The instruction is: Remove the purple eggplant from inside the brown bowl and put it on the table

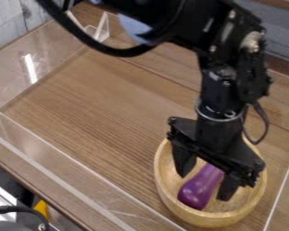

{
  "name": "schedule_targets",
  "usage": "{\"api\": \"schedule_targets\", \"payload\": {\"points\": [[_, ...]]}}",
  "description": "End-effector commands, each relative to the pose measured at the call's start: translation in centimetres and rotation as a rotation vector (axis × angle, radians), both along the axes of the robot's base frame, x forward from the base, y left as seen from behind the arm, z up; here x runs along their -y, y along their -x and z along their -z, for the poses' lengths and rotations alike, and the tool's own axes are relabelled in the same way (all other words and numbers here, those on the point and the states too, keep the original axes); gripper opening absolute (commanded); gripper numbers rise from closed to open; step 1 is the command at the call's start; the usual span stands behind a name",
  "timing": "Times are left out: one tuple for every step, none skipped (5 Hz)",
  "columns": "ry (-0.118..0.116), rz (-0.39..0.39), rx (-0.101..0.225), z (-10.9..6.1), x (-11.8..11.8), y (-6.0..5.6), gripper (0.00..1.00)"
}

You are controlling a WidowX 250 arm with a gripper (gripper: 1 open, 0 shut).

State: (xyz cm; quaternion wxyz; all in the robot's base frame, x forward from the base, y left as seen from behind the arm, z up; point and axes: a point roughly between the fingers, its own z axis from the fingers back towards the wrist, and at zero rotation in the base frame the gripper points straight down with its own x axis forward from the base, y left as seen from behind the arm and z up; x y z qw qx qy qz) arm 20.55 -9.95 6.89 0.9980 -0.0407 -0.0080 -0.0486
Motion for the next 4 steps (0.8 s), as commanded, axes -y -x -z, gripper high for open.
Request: {"api": "schedule_targets", "payload": {"points": [[0.024, 0.013, 0.043, -1.1, 0.3, -1.0, 1.0], [0.017, 0.04, 0.033, -0.7, 0.9, -0.4, 1.0], [0.009, 0.068, 0.024, -0.3, 1.4, 0.2, 1.0], [0.0, 0.044, 0.021, 0.8, -0.3, 1.0, 1.0]]}}
